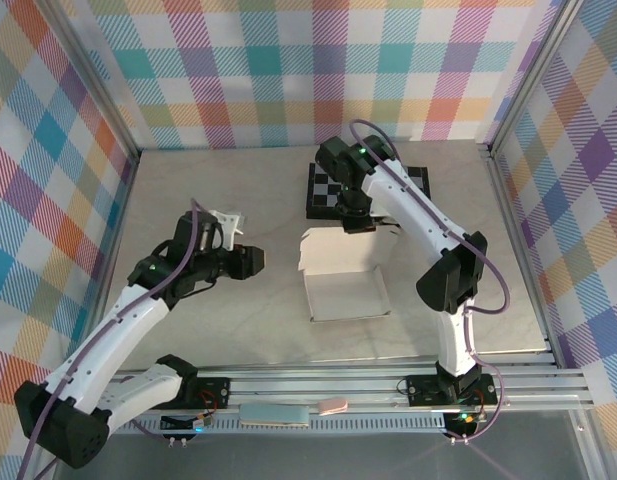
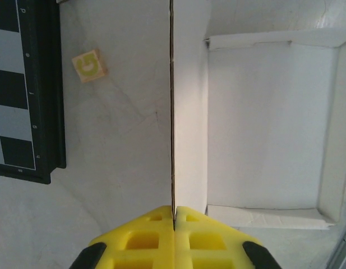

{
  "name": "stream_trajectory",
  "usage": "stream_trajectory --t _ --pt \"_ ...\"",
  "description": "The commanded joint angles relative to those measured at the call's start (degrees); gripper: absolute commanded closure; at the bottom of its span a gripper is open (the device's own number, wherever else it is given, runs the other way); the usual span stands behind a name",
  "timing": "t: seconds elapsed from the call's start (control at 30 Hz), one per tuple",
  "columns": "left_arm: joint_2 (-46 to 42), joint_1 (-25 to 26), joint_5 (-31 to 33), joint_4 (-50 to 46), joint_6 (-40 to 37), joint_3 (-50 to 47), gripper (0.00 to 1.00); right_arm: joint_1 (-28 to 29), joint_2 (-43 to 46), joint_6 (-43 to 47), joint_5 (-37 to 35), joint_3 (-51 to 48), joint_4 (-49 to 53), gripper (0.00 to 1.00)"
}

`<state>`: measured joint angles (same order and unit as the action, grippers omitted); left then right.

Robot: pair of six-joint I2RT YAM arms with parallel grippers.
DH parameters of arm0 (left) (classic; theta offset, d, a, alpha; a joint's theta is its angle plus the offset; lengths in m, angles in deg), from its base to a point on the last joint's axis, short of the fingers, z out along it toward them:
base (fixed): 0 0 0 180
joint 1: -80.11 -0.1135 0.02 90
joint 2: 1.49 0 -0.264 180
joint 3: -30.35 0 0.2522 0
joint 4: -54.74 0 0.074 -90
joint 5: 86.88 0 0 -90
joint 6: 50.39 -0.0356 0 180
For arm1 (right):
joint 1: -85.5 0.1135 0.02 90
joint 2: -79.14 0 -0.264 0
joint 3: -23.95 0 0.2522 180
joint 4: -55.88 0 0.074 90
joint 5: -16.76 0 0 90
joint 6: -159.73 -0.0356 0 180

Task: Fold the paper box

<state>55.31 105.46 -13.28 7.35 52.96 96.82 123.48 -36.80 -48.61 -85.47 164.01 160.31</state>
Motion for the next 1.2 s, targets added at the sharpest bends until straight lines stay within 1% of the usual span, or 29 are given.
stream_trajectory --t 0.0,0.03,0.07,0.23,0.33,0.43,0.53,0.57,0.6,0.63,0.73,0.8,0.87,0.93,1.03,1.1,1.17 --pt "2.2 -0.4 -2.7 4.3 -2.8 -0.9 0.58 0.3 0.2 -3.9 1.3 -1.8 0.3 0.88" --pt "3.0 -0.2 -3.4 5.2 -3.2 -0.9 0.58 0.3 0.8 -3.1 1.1 -2.9 -0.7 0.82" --pt "4.0 -0.2 -4.4 6.5 -3.7 -1.2 0.57 0.3 1.6 -2.2 0.8 -4.4 -2.1 0.79" --pt "10.0 1.1 -5.4 11.2 -6.3 -0.9 0.57 0.2 6.0 3.3 -1.5 -10.4 -7.1 0.74" --pt "14.2 2.2 -4.2 11.6 -9.0 1.2 0.56 0.2 8.7 9.9 -5.5 -11.0 -8.4 0.63" --pt "17.0 2.3 -4.5 12.7 -11.4 2.4 0.55 -0.1 12.9 21.8 -11.9 -12.4 -11.5 0.5" --pt "19.9 2.4 -5.6 13.7 -13.2 3.5 0.54 -1.6 20.5 43.3 -13.8 -20.1 -23.7 0.43" --pt "21.0 2.4 -6.1 13.9 -13.5 4.1 0.54 -2.2 23.9 52.5 -12.9 -24.4 -29.5 0.4" --pt "22.0 2.4 -7.0 14.3 -14.0 4.7 0.54 -3.0 27.4 61.3 -10.6 -28.7 -34.9 0.36" --pt "22.6 2.4 -7.8 15.1 -14.0 5.1 0.54 -4.1 30.1 69.2 -7.4 -32.9 -38.9 0.34" --pt "25.4 3.2 -8.9 16.3 -13.9 6.6 0.53 -9.5 39.2 85.3 2.3 -45.7 -45.4 0.31" --pt "27.1 4.2 -8.8 16.5 -14.3 7.5 0.53 -14.2 42.9 90.7 6.3 -51.1 -43.5 0.32" --pt "28.9 5.3 -8.1 15.9 -14.7 8.6 0.53 -18.5 45.9 96.8 12.8 -56.6 -44.5 0.32" --pt "30.5 6.2 -7.4 15.6 -14.8 9.2 0.53 -19.9 47.2 101.5 16.9 -60.1 -45.7 0.33" --pt "31.8 7.1 -5.9 15.9 -14.6 9.6 0.54 -20.0 45.5 105.3 20.9 -63.0 -47.0 0.37" --pt "32.6 7.3 -4.7 16.1 -14.5 9.6 0.55 -20.0 44.3 105.4 19.2 -64.4 -47.8 0.4" --pt "33.4 7.5 -4.0 15.9 -14.3 9.9 0.57 -20.0 44.7 105.9 16.6 -66.9 -50.5 0.4"
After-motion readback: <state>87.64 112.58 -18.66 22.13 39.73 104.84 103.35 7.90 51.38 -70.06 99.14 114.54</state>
